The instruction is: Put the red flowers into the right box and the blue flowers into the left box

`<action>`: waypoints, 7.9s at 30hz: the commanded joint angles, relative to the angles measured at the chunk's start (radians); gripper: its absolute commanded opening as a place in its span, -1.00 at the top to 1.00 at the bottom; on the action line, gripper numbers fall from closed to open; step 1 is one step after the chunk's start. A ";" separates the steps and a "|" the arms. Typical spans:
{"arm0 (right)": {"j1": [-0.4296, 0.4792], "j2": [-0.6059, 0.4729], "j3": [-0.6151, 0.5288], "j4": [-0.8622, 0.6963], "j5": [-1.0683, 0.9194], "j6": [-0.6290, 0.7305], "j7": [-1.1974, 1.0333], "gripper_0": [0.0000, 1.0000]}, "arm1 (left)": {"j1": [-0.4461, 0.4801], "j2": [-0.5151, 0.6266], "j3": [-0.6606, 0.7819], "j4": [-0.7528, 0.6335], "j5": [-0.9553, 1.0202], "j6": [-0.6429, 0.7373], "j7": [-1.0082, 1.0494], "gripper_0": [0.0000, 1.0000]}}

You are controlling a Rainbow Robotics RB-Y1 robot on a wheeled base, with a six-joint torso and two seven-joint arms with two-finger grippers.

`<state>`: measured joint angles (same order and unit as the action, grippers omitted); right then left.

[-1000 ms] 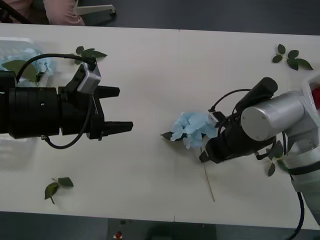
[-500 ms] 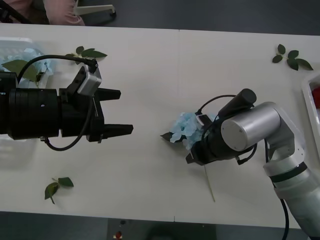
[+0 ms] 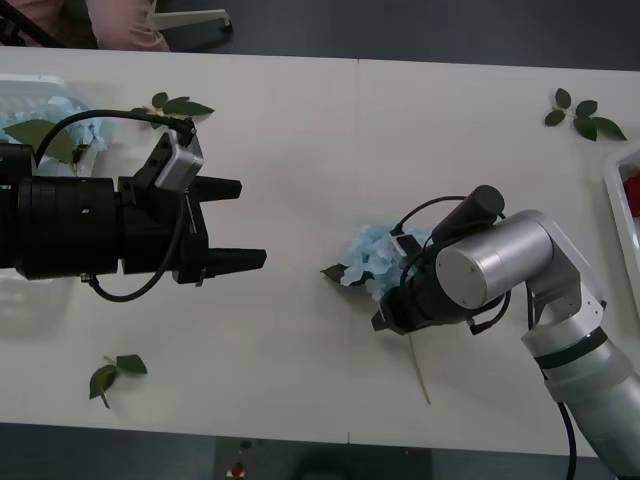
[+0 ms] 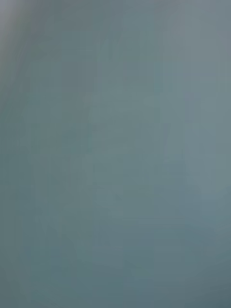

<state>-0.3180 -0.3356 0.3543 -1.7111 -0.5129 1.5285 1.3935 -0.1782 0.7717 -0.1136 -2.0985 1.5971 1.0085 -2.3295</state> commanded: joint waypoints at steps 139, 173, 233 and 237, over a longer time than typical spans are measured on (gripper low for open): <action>0.050 -0.091 -0.365 -0.357 -0.539 -0.054 0.151 1.00 | -0.020 0.009 -0.001 -0.023 0.009 0.001 -0.004 -1.00; -0.165 -0.039 -0.476 -0.117 -1.213 -0.108 0.275 1.00 | -0.090 -0.032 -0.152 0.031 0.179 -0.113 0.388 -1.00; -0.167 -0.037 -0.476 -0.117 -1.213 -0.103 0.271 -1.00 | -0.238 -0.095 -0.356 0.141 0.219 -0.326 0.430 1.00; -0.167 -0.037 -0.476 -0.117 -1.213 -0.103 0.271 -1.00 | -0.241 -0.009 -0.337 0.140 0.299 -0.324 0.429 1.00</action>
<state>-0.4656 -0.3736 -0.1194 -1.8092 -1.7244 1.4280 1.6888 -0.3948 0.6887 -0.4634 -1.9453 1.8567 0.6891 -1.8958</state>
